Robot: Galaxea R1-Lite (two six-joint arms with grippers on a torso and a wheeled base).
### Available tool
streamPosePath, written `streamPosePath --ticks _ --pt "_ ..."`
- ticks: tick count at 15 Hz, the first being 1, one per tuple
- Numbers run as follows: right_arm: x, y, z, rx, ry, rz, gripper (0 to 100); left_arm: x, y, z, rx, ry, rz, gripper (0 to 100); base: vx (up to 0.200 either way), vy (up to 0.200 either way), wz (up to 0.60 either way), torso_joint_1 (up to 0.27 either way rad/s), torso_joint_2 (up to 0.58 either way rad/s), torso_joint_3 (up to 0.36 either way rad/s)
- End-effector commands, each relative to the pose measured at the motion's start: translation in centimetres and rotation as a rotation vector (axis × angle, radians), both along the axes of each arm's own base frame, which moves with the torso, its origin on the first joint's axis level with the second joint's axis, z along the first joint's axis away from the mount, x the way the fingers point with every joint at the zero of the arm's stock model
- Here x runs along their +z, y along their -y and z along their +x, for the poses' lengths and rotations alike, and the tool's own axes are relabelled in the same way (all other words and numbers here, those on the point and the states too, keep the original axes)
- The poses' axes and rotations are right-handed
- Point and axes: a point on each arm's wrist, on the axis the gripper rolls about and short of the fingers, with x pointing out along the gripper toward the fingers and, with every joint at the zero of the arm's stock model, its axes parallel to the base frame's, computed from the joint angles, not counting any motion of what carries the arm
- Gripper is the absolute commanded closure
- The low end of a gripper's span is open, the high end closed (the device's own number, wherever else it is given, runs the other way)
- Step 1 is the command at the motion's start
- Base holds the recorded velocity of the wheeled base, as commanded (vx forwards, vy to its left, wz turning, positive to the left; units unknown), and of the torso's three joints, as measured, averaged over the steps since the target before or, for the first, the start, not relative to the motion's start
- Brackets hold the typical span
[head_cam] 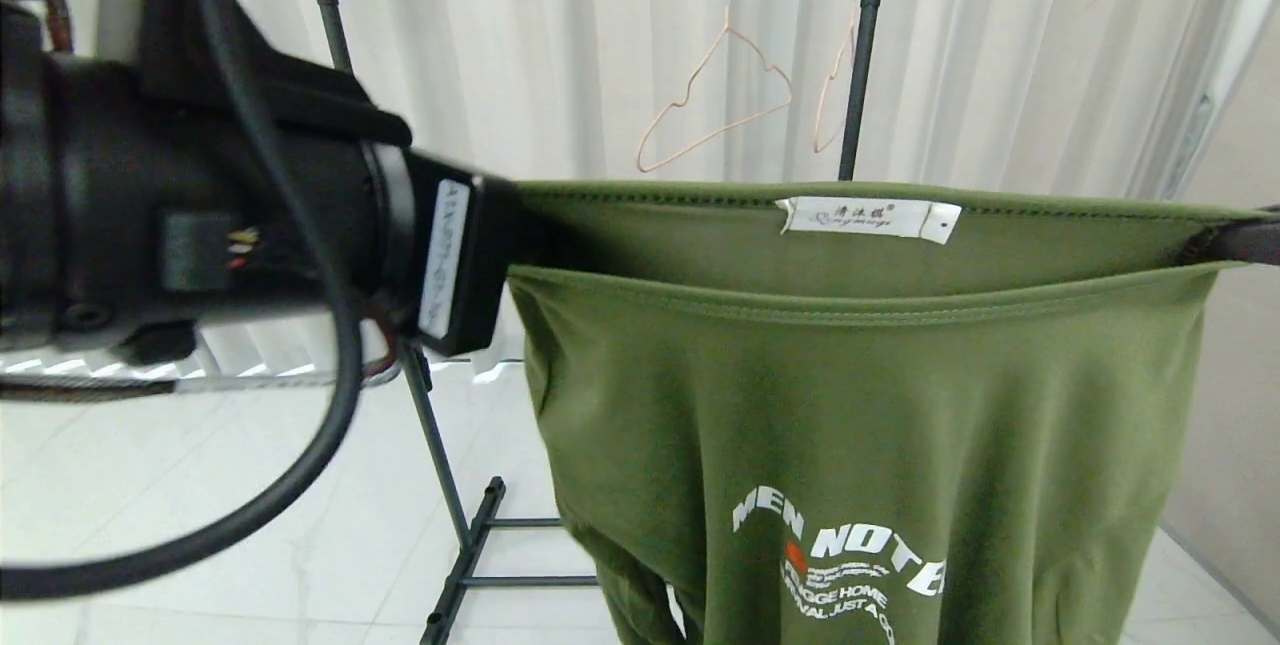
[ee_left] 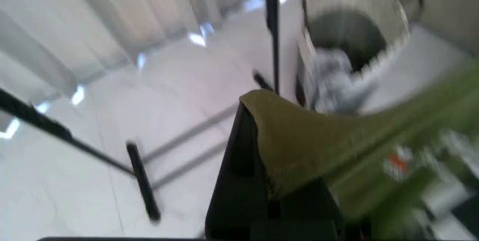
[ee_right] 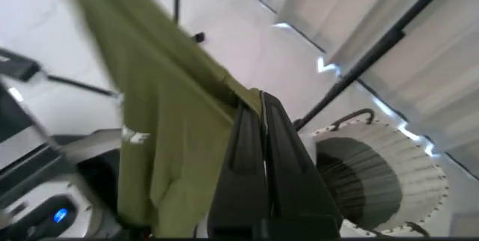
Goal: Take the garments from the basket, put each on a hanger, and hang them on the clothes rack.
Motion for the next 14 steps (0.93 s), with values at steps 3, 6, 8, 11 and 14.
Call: streamPosePath --ticks 3,6,8,11,14 --pt "0.1 -4.2 4.5 0.002 0.067 0.059 100 1.0 -2.5 -5.9 -0.154 -0.085 -0.079 100 0.000 0.000 0.00 0.000 0.00 0.000" --pt "0.1 -5.7 5.4 0.034 0.086 0.082 100 1.2 -2.4 -7.1 -0.217 -0.098 -0.106 100 0.000 0.000 0.00 0.000 0.00 0.000" --pt "0.2 -5.7 5.4 0.034 0.086 0.082 100 1.2 -2.4 -7.1 -0.219 -0.097 -0.108 100 0.000 0.000 0.00 0.000 0.00 0.000" --pt "0.4 -4.3 4.6 -0.004 0.082 0.070 100 1.2 -2.4 -6.9 -0.193 -0.091 -0.103 100 0.000 0.000 0.00 0.000 0.00 0.000" --pt "0.9 -2.7 3.5 -0.038 0.086 0.078 100 2.3 -1.4 -4.4 -0.099 -0.054 -0.103 100 0.000 0.000 0.00 0.000 0.00 0.000"
